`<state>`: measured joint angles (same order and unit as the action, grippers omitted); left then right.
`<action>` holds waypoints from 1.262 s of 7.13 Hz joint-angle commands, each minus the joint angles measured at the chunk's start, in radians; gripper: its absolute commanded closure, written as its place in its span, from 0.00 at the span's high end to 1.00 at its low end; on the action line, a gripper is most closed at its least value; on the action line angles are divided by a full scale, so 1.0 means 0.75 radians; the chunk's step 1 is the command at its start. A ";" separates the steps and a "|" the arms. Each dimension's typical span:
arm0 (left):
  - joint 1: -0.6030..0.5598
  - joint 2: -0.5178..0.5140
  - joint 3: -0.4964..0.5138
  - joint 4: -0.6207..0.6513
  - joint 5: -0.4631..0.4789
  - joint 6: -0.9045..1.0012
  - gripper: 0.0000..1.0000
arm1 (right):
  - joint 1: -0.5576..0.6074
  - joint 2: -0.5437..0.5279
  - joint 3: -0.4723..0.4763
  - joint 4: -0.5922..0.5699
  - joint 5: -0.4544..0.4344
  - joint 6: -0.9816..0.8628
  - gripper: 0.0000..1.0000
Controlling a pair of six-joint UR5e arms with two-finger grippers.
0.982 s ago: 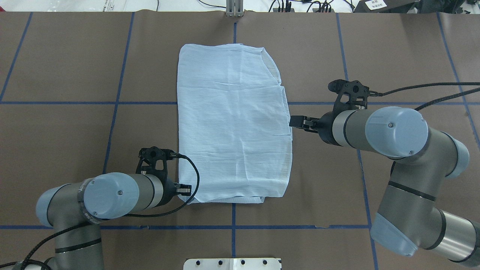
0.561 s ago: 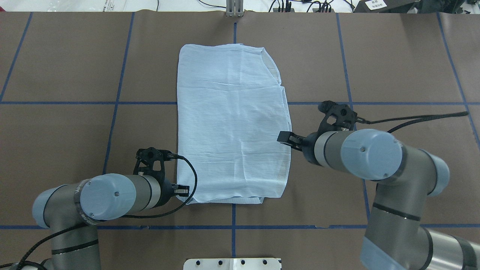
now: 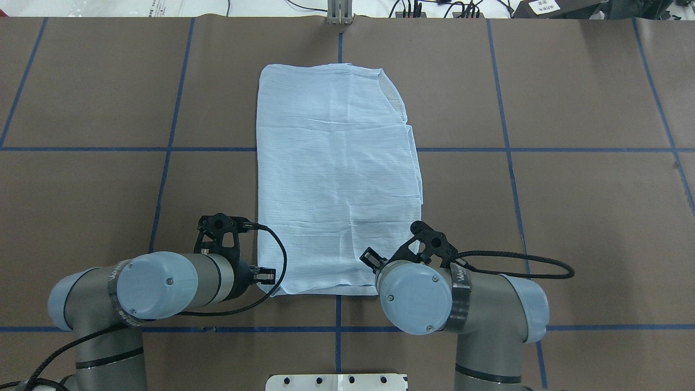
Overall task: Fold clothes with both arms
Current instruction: 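Move the right gripper to the other near corner of the shirt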
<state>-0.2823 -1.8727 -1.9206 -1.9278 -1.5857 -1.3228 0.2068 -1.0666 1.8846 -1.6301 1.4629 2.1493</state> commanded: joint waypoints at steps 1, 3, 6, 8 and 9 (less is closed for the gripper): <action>0.000 -0.007 -0.002 -0.001 0.032 -0.020 0.00 | -0.020 0.058 -0.056 -0.023 -0.012 0.059 0.81; 0.000 -0.005 -0.010 0.001 0.034 -0.020 0.00 | -0.040 0.070 -0.062 -0.031 -0.014 0.091 0.81; -0.002 -0.002 -0.020 -0.001 0.034 -0.020 0.00 | -0.069 0.131 -0.146 -0.017 -0.059 0.165 0.77; -0.002 -0.002 -0.020 0.002 0.034 -0.020 0.00 | -0.069 0.154 -0.161 -0.019 -0.065 0.188 0.66; -0.002 -0.002 -0.020 -0.001 0.034 -0.020 0.00 | -0.067 0.154 -0.161 -0.017 -0.083 0.190 0.33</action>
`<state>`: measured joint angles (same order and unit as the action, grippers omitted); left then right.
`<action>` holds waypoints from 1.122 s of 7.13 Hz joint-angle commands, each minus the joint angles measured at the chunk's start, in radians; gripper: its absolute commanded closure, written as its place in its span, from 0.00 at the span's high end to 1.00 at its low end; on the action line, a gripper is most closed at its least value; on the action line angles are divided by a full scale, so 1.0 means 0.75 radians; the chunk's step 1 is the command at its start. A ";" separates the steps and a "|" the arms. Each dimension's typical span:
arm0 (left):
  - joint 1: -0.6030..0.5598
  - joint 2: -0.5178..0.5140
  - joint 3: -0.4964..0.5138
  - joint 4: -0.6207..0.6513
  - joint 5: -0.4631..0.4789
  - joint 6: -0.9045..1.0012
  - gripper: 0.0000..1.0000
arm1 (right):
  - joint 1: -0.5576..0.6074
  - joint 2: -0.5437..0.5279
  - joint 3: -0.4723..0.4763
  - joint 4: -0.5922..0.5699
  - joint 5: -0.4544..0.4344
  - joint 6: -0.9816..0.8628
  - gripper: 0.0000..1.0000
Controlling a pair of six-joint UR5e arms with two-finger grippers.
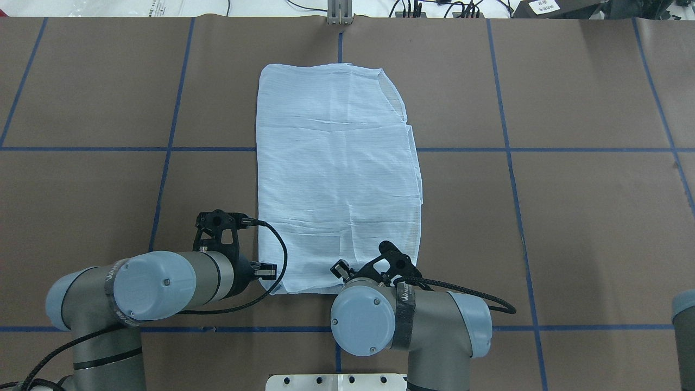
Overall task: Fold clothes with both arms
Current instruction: 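Move the right gripper to the other near corner of the shirt, then grasp both near corners and fold the shirt in half away from the robot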
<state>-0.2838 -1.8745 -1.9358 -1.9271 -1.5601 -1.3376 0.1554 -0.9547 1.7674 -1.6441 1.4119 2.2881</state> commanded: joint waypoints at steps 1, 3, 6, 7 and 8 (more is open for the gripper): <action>0.000 -0.002 0.000 -0.001 0.000 0.000 0.00 | 0.001 0.005 -0.006 0.004 -0.048 0.005 0.12; 0.000 0.000 -0.006 -0.001 -0.002 0.002 0.00 | 0.003 0.003 -0.009 0.000 -0.052 0.005 0.00; 0.002 -0.004 -0.075 0.005 -0.020 0.018 0.00 | 0.058 -0.013 0.069 -0.017 -0.042 0.050 0.00; 0.000 -0.006 -0.155 0.065 -0.083 0.018 0.00 | 0.071 -0.052 0.239 -0.128 -0.034 0.032 0.00; 0.000 0.002 -0.249 0.113 -0.108 0.010 0.00 | 0.067 -0.050 0.433 -0.382 -0.032 0.017 0.00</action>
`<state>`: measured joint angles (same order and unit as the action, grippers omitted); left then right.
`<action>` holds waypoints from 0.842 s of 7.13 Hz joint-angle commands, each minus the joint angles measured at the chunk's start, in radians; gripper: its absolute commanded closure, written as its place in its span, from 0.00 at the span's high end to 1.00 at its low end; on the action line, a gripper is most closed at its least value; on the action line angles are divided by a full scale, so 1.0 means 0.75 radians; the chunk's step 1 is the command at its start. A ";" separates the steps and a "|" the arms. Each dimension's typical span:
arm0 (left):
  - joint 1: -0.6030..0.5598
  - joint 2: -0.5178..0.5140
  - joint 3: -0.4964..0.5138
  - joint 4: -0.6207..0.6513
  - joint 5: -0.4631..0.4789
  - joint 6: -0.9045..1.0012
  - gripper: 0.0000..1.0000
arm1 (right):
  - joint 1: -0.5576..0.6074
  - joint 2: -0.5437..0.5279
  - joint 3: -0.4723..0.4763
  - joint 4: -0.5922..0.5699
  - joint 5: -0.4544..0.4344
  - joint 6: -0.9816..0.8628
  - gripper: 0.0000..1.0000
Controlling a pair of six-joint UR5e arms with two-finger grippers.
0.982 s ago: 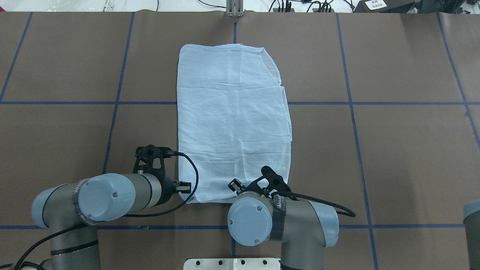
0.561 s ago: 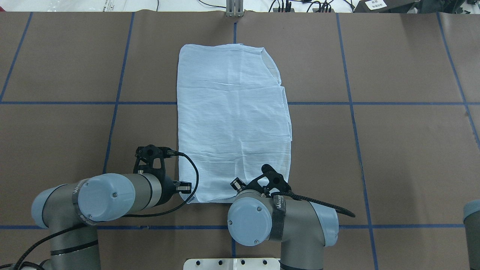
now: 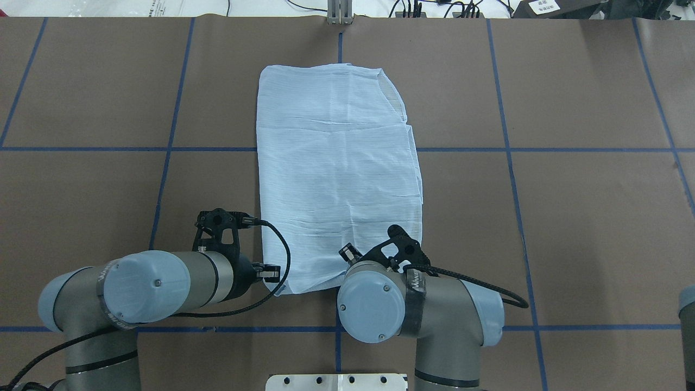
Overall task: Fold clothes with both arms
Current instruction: 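Grasp both near corners and fold the shirt in half away from the robot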
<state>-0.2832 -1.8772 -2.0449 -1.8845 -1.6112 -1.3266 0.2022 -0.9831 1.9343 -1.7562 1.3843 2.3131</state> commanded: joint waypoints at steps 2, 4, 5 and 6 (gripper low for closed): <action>0.040 0.010 -0.352 0.255 -0.077 -0.061 0.00 | -0.118 -0.013 0.516 -0.496 0.001 -0.004 0.00; 0.059 -0.019 -0.533 0.456 -0.085 -0.101 0.00 | -0.137 0.006 0.606 -0.575 -0.009 -0.012 0.00; 0.046 -0.045 -0.487 0.465 -0.091 -0.101 0.00 | -0.135 0.028 0.557 -0.561 -0.090 -0.042 0.00; 0.016 -0.060 -0.422 0.463 -0.081 -0.099 0.00 | -0.082 0.118 0.423 -0.494 -0.186 -0.128 0.00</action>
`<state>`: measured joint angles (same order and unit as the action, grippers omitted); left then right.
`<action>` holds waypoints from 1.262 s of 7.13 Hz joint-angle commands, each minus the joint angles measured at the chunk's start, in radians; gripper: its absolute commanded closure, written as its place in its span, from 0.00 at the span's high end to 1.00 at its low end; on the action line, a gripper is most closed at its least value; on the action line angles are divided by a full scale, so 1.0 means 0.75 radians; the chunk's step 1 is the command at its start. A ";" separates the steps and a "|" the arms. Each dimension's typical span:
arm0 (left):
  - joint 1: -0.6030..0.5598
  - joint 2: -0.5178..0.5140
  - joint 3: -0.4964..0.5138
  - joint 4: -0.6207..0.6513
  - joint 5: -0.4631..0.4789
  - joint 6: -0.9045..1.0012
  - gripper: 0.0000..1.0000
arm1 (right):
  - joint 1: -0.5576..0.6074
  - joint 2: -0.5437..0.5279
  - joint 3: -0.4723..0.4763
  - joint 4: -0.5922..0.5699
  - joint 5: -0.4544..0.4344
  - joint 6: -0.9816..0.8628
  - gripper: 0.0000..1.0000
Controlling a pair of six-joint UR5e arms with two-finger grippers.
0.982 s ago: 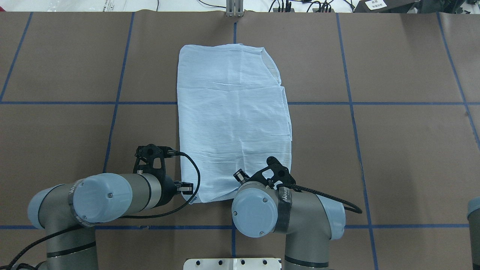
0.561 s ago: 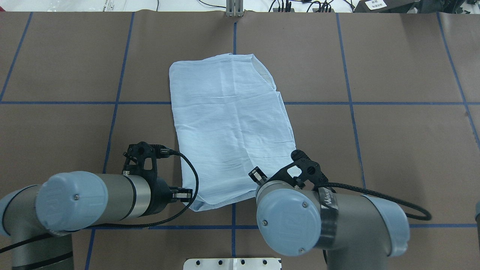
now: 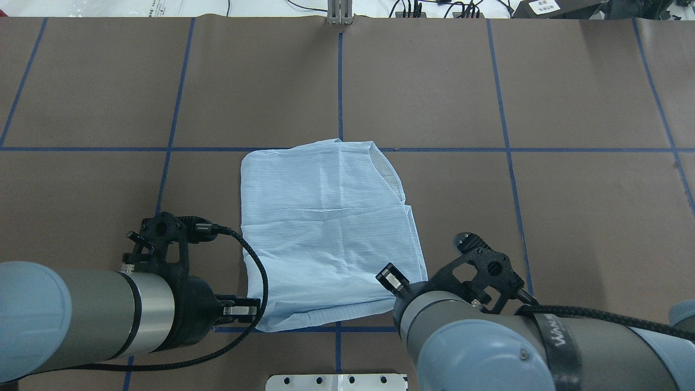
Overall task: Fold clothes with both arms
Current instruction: 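Grasp both near corners and fold the shirt in half away from the robot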
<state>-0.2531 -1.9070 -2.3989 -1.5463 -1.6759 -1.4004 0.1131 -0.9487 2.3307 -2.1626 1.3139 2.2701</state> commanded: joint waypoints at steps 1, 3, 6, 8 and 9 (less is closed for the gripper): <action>-0.110 -0.089 0.154 0.010 0.005 0.014 0.00 | 0.120 0.091 -0.259 0.235 -0.097 -0.094 0.00; -0.243 -0.169 0.365 -0.002 0.011 0.036 0.00 | 0.231 0.099 -0.474 0.481 -0.099 -0.243 0.00; -0.405 -0.230 0.637 -0.110 0.095 0.167 0.00 | 0.358 0.229 -0.946 0.831 -0.099 -0.386 0.00; -0.452 -0.280 0.886 -0.296 0.103 0.196 0.00 | 0.395 0.309 -1.156 0.926 -0.099 -0.421 0.00; -0.468 -0.300 0.970 -0.367 0.115 0.202 0.00 | 0.407 0.338 -1.201 0.926 -0.099 -0.423 0.00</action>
<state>-0.5870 -2.1114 -1.7619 -1.7486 -1.5992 -1.2556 0.4048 -0.7267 1.4930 -1.4835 1.2395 1.9611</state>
